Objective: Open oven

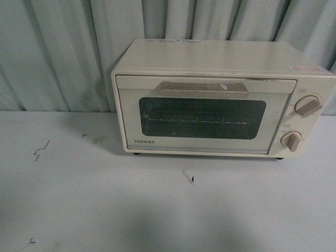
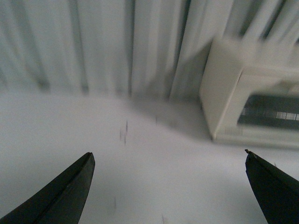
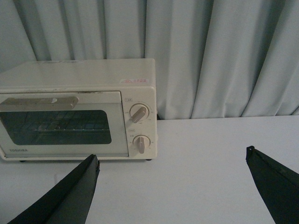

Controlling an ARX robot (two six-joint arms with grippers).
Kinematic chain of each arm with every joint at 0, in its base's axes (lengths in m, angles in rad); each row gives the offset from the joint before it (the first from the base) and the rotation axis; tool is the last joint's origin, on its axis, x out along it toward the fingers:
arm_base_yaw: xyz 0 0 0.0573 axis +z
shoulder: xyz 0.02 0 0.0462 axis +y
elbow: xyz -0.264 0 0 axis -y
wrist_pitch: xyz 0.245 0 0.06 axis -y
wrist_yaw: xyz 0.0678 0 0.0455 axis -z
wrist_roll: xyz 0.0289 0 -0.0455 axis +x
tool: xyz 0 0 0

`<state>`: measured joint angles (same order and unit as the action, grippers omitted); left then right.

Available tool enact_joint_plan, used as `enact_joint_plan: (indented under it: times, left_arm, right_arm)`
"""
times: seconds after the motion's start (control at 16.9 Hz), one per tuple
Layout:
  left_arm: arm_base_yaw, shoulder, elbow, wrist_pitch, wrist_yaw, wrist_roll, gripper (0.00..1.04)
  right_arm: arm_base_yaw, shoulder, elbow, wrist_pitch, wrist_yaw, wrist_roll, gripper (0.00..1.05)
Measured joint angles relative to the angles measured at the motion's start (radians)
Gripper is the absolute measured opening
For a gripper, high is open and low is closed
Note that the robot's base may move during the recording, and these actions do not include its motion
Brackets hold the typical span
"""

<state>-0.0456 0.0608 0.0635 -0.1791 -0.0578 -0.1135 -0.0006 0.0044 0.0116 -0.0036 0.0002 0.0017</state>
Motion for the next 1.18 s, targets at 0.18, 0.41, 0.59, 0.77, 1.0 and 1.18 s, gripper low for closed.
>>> enact_joint_plan:
  times: [0.18,0.41,0.59,0.77,1.0,1.18]
  left_arm:
    - [-0.469,0.453,0.096,0.054,-0.266,-0.585,0.98]
    - [-0.8,1.093,0.223,0.451,-0.329,-1.271,0.98]
    - [-0.86,1.433,0.322,0.586,-0.325,-1.466,0.98]
    - [-0.875,1.635,0.431,0.641,-0.301,-1.509,0.98]
    - [-0.85,1.791,0.542,0.674,-0.275,-1.501,0.98]
    - [-0.791,1.879,0.607,0.69,-0.259,-1.478,0.98]
  right_arm:
    - [0.0,0.0,0.0,0.0,0.001,0.0,0.98]
    - [0.0,0.0,0.0,0.0,0.0,0.0,0.98]
    - [0.0,0.0,0.0,0.0,0.0,0.0,0.98]
    - [0.0,0.0,0.0,0.0,0.0,0.0,0.98]
    - [0.0,0.0,0.0,0.0,0.0,0.0,0.98]
    - [0.0,0.0,0.0,0.0,0.0,0.0,0.98]
